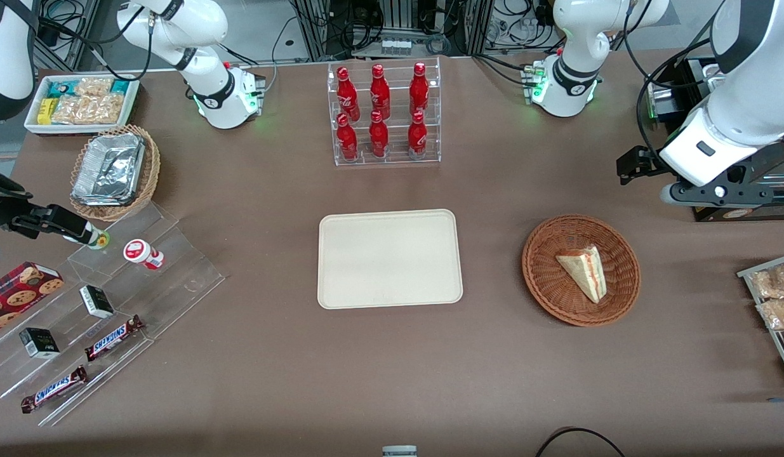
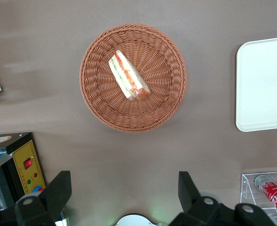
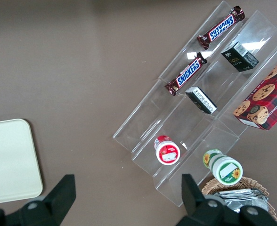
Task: Place sandwich from basket to tray
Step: 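Move the left gripper over the wrapped sandwich in the wicker basket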
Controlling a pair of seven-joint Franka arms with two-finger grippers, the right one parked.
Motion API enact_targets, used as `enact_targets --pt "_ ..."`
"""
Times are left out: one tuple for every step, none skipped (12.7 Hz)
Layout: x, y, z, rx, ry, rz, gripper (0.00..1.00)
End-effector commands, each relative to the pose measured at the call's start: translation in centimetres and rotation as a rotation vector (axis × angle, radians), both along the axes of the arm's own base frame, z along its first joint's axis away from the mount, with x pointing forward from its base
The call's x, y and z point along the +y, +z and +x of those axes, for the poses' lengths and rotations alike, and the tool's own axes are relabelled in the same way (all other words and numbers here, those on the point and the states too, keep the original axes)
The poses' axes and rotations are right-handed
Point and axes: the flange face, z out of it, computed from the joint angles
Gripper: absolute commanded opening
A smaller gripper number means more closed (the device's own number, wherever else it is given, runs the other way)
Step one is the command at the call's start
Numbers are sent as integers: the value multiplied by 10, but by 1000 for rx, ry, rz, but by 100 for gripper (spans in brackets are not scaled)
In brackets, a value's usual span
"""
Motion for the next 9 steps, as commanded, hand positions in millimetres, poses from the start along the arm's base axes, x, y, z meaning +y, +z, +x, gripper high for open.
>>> enact_targets --pt "0 9 -4 3 3 -12 100" --pt "0 8 -4 4 5 -15 100" --pt "0 4 -2 5 4 -14 100" --pt "0 0 2 -7 4 -15 100" --pt "0 -4 4 -22 5 -19 100" --pt "0 -14 7 -27 4 -19 100" --pt "0 -25 8 -25 3 -19 100" --pt "-1 -37 11 -20 3 -21 100" --pt "-1 -48 14 -17 4 -23 100"
